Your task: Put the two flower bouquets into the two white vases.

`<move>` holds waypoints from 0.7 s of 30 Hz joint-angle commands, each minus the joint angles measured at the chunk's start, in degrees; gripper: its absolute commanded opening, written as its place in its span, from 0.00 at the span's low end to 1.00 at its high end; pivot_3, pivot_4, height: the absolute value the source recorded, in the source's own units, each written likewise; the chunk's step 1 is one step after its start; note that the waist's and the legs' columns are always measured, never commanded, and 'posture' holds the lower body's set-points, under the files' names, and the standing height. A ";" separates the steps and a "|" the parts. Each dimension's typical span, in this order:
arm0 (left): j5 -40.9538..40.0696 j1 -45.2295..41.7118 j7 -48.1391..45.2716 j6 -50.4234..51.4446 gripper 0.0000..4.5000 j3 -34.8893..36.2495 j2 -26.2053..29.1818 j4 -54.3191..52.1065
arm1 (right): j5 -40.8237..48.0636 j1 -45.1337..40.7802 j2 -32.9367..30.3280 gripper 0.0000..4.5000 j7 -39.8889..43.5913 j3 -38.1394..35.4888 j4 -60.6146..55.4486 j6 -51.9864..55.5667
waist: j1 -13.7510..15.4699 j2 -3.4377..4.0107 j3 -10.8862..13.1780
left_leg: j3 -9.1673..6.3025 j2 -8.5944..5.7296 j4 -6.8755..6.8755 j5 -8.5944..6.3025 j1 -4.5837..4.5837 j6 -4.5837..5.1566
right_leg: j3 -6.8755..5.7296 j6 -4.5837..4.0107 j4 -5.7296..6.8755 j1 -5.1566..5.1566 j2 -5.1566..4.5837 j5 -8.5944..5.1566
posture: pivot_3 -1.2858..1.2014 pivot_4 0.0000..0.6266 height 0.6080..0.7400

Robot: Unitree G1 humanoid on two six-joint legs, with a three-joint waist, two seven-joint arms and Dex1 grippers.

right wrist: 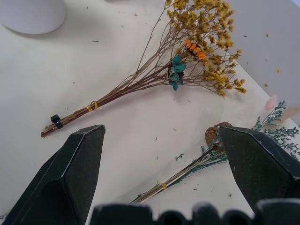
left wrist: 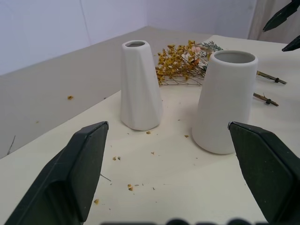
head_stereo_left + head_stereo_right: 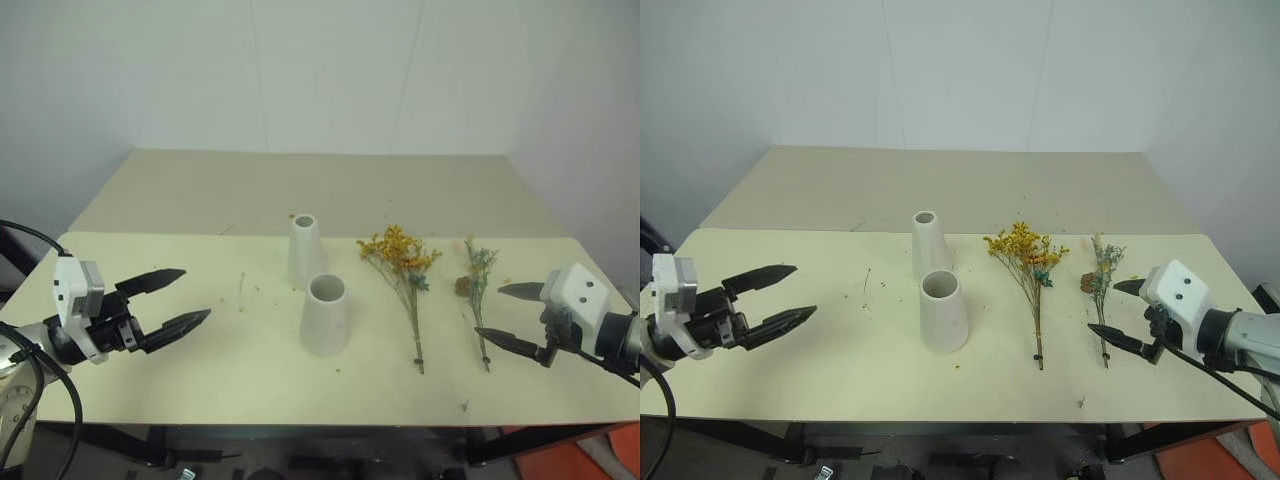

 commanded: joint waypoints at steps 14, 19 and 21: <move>0.28 -3.64 -0.18 -0.62 1.00 -1.97 1.39 -2.43 | 2.02 -7.89 -3.26 1.00 -6.23 5.92 -8.92 17.60 | -0.11 0.00 0.00 | -0.01 0.02 0.00 0.00 0.02 0.00 | -0.01 0.02 0.01 0.00 0.01 -0.01 | 0.52 0.24 1.00; -0.36 -8.24 -1.45 0.01 1.00 -5.94 2.28 -3.98 | 5.56 -18.78 1.55 1.00 -14.16 12.89 -9.05 36.06 | -0.07 -0.01 0.00 | -0.03 -0.01 0.01 0.00 -0.09 0.00 | -0.01 -0.30 -0.01 -0.08 0.00 0.20 | 0.52 0.24 1.00; 0.93 -11.70 -1.08 -0.03 1.00 -8.98 2.29 -3.75 | 5.56 -23.91 5.32 1.00 -18.57 15.72 -8.26 43.25 | -0.07 -0.01 0.00 | -0.05 -0.01 0.01 0.00 -0.11 0.00 | -0.02 -0.33 0.00 -0.10 0.01 0.21 | 0.52 0.24 1.00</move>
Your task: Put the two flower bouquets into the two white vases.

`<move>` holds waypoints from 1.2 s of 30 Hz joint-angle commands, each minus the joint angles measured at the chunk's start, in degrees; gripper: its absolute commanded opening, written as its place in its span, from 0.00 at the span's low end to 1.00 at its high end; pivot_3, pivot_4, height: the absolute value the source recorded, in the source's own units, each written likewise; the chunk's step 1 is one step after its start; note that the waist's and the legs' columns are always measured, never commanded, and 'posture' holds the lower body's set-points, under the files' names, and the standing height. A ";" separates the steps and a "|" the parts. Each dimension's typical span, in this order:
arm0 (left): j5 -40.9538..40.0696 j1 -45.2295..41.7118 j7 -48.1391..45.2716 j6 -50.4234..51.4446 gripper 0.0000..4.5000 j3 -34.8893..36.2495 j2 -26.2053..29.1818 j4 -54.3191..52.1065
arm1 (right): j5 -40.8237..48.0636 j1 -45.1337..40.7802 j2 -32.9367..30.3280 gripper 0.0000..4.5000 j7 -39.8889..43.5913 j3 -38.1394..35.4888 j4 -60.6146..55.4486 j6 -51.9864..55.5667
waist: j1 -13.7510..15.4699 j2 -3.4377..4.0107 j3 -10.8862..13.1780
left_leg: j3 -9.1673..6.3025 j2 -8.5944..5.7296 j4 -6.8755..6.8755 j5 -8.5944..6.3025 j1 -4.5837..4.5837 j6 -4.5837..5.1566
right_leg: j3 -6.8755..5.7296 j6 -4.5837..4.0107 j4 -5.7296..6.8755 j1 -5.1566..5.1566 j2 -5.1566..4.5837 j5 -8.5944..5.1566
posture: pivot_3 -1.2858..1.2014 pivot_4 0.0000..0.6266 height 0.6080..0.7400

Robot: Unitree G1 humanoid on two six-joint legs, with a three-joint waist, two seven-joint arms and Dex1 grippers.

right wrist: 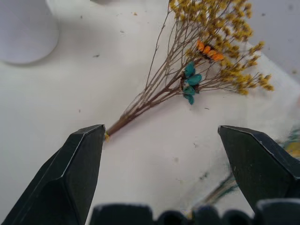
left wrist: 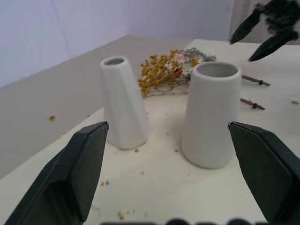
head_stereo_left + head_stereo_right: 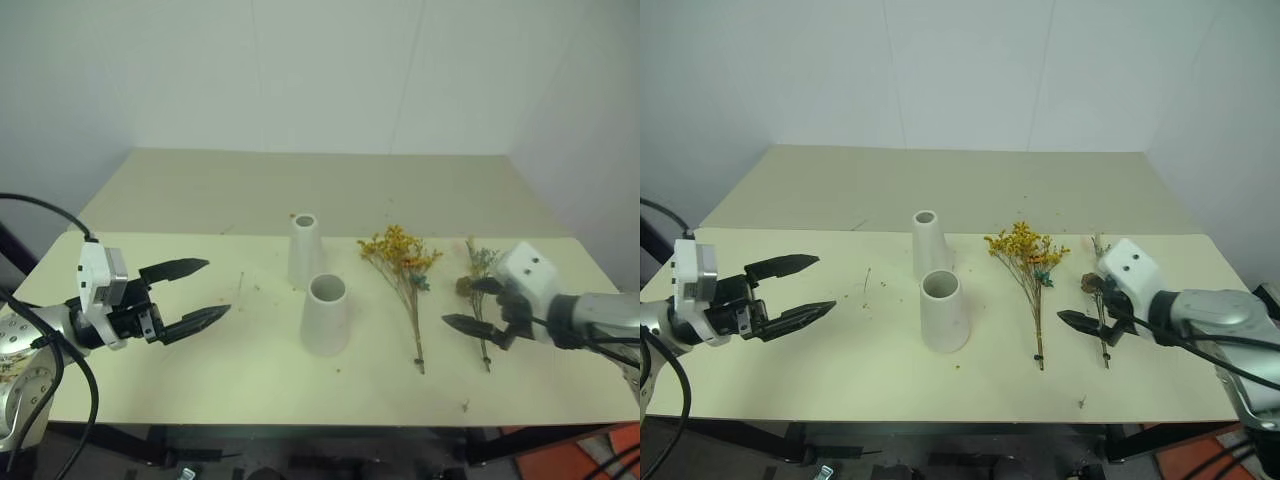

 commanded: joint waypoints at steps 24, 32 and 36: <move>8.35 -15.67 -3.73 -4.32 1.00 -14.79 -2.60 4.05 | -7.94 -19.77 23.12 0.73 -24.57 14.22 11.15 21.97 | -0.23 0.01 -0.01 | -0.10 -0.07 0.10 0.02 -0.84 0.01 | -0.01 -0.07 0.31 -0.99 0.01 0.20 | 0.52 0.24 1.00; 8.16 -12.62 -1.91 -4.67 1.00 -13.05 -2.69 2.14 | -7.99 -20.35 21.78 0.07 -24.20 15.39 11.42 24.08 | -0.15 0.01 -0.01 | -0.12 -0.08 0.10 0.02 -0.84 0.02 | -0.03 -0.07 0.31 -0.97 -0.01 0.20 | 0.52 0.24 1.00; 8.36 -12.07 -1.68 -4.79 1.00 -13.12 -2.58 2.18 | -9.14 -21.01 22.25 0.01 -25.63 15.26 12.51 24.38 | -0.16 0.01 -0.01 | -0.12 -0.08 0.10 0.02 -0.84 0.02 | -0.03 -0.07 0.30 -0.97 -0.01 0.20 | 0.52 0.24 1.00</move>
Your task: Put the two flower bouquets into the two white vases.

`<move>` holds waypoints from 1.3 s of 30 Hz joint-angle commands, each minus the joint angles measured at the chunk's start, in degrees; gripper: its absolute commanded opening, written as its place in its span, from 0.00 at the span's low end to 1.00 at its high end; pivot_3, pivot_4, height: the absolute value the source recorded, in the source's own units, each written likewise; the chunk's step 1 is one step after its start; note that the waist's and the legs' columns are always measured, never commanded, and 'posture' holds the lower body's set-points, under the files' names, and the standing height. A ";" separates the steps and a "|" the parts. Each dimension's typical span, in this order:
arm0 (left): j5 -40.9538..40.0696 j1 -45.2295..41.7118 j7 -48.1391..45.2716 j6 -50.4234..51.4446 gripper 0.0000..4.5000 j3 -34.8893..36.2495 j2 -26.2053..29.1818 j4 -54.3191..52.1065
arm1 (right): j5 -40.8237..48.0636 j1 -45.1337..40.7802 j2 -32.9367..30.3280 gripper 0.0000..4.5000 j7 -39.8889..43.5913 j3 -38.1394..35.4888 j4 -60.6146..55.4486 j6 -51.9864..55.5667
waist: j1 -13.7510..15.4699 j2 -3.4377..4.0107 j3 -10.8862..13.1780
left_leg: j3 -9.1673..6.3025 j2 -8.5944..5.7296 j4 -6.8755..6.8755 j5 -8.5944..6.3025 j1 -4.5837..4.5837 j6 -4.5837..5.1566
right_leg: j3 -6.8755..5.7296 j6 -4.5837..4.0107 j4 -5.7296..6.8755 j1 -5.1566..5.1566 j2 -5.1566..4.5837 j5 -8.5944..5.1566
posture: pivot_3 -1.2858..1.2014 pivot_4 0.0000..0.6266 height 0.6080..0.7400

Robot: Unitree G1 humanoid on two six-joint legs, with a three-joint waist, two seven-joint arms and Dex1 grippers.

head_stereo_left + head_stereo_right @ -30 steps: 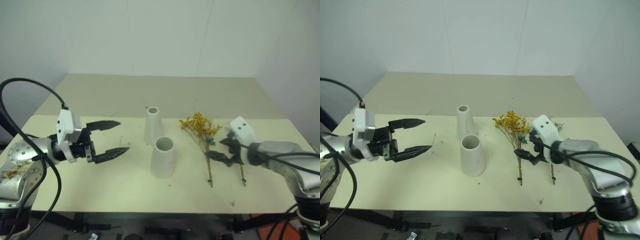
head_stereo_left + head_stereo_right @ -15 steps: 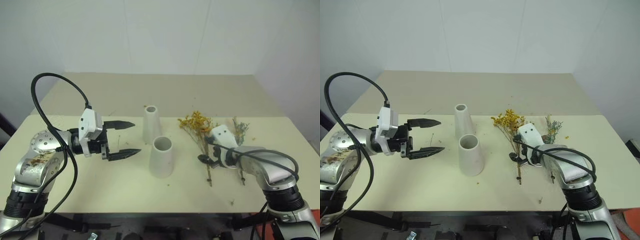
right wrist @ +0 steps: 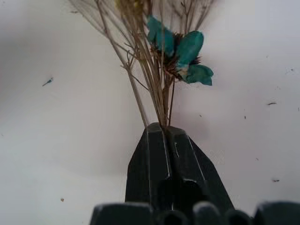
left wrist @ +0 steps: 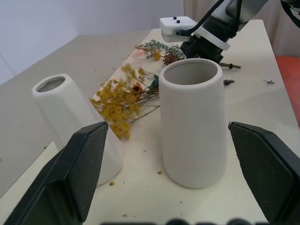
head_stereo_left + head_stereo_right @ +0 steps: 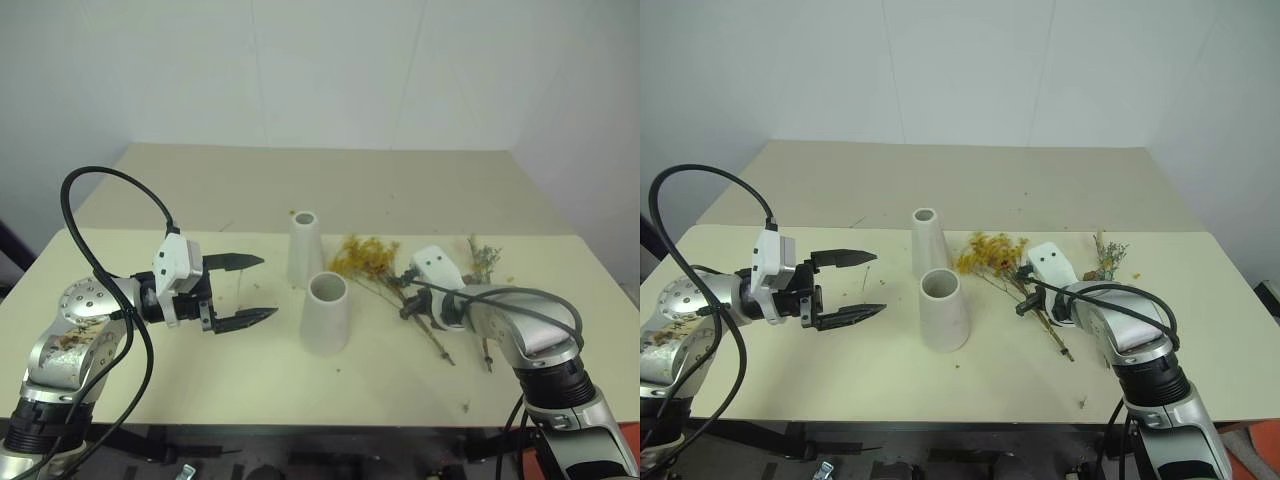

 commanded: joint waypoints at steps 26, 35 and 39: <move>-1.07 5.05 3.60 -1.99 1.00 8.23 0.21 -0.06 | 5.83 -20.93 27.46 0.01 -8.63 -21.13 21.02 -68.68 | -1.07 0.06 0.02 | -0.01 0.06 -0.02 0.00 0.08 0.00 | 0.02 -0.06 0.08 -0.02 -0.01 0.08 | 0.52 0.24 1.00; -3.23 7.63 7.43 -1.40 1.00 14.79 -1.05 1.86 | 7.38 -22.17 33.94 0.01 -2.08 -15.92 23.85 -70.46 | -1.51 0.12 0.05 | -0.02 0.09 -0.04 0.00 0.10 0.00 | 0.00 -0.09 0.13 -0.09 0.01 0.10 | 0.52 0.24 1.00; -2.26 8.13 7.69 -1.83 1.00 14.25 -0.91 2.43 | 9.32 -22.05 34.57 0.01 3.80 -14.92 25.78 -71.08 | -1.48 0.12 0.05 | -0.03 0.09 -0.04 0.00 0.09 -0.01 | -0.02 -0.09 0.11 -0.08 0.01 0.10 | 0.52 0.24 1.00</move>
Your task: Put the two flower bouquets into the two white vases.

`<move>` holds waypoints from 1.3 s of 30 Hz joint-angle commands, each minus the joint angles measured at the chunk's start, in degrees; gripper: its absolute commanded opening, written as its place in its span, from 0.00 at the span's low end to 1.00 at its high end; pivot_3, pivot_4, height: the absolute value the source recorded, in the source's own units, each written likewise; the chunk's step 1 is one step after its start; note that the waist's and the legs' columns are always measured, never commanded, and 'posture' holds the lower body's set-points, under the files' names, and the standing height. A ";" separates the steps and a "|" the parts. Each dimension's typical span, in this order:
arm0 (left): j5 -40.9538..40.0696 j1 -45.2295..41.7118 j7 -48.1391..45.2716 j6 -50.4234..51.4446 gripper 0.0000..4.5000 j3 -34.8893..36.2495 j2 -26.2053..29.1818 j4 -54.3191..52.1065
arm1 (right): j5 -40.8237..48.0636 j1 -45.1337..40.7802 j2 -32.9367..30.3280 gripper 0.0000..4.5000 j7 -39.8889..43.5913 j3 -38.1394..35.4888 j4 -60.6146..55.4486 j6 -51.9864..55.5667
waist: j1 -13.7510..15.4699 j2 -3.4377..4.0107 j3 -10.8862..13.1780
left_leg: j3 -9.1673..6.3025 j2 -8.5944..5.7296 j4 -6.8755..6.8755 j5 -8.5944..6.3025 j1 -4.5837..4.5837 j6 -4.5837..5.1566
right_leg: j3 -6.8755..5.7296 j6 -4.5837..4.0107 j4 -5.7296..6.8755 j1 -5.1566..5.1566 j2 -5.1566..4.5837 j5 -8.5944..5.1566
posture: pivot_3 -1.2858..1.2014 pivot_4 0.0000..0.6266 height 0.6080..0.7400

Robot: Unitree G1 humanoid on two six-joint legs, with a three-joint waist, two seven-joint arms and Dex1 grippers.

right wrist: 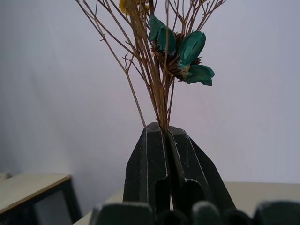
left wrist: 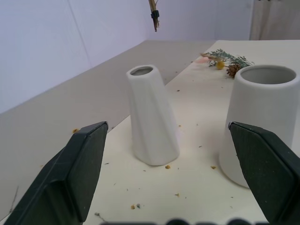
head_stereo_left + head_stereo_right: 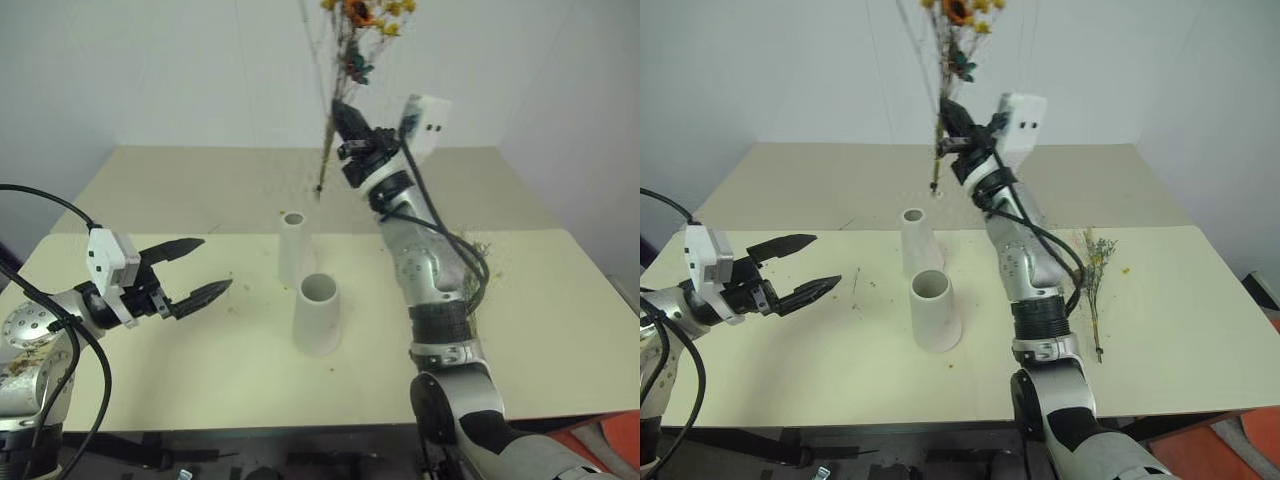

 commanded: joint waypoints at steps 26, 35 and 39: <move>-1.06 2.83 2.78 0.82 1.00 1.08 0.05 -4.56 | -0.02 -10.73 0.02 0.01 19.06 -1.90 28.27 -14.36 | -0.05 0.03 0.02 | -0.02 0.00 -0.04 0.00 0.01 -0.02 | -0.03 -0.02 0.00 -0.03 0.00 0.01 | 0.52 0.24 1.00; -1.15 3.21 3.38 0.68 1.00 1.36 -0.29 -4.87 | -2.13 -11.11 -0.08 0.01 20.48 -1.58 33.64 -18.63 | -0.06 0.03 0.02 | -0.02 0.00 -0.04 0.00 0.01 -0.02 | -0.03 -0.03 0.00 -0.03 -0.01 0.02 | 0.52 0.24 1.00; -0.99 3.39 3.23 0.41 1.00 1.22 -0.26 -4.75 | -3.16 -10.42 0.09 0.01 20.65 -1.41 34.63 -20.37 | -0.06 0.03 0.02 | -0.02 0.00 -0.04 0.00 0.01 -0.02 | -0.03 -0.03 -0.01 -0.03 0.00 0.02 | 0.52 0.24 1.00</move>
